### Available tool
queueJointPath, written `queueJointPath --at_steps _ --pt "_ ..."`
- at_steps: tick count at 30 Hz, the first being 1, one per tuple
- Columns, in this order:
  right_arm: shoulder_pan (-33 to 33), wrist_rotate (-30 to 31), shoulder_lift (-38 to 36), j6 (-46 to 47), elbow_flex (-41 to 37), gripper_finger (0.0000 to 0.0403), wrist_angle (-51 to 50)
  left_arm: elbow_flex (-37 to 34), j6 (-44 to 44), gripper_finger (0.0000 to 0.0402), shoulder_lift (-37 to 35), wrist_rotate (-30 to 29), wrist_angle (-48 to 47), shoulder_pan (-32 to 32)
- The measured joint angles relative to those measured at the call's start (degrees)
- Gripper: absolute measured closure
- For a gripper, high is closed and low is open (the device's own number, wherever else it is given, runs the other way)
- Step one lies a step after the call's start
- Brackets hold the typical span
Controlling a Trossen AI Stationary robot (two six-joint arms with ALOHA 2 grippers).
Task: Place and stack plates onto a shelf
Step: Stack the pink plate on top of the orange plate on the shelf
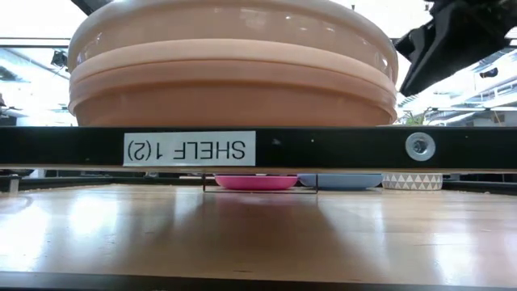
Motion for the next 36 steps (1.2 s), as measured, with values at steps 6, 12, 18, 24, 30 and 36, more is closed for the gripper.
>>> queueJointPath --at_steps 6,12,18,24,30,36 --pt "-1.8 3.1 -7.8 -3.9 -9.3 0.0353 9.6 0.1 3.0 0.026 4.5 0.0 5.5 1.0" --pt "-2.5 2.5 -10.7 -7.3 -14.2 0.0353 16.1 0.0 4.4 0.026 8.8 -0.1 9.2 1.6" --pt "-3.5 2.3 -10.2 -10.1 -14.4 0.0353 17.7 0.1 6.4 0.026 12.4 -3.0 11.2 1.1" --pt "-4.5 1.2 -10.2 -11.3 -14.4 0.0353 18.7 0.1 9.8 0.026 15.5 -2.7 15.0 1.8" --pt "-5.1 0.3 -10.2 -10.1 -14.4 0.0353 20.5 0.1 13.1 0.026 17.9 -1.5 16.4 1.8" --pt "-5.0 0.2 -10.2 -9.6 -14.4 0.0353 22.1 0.2 13.8 0.0271 19.9 -1.8 16.9 1.8"
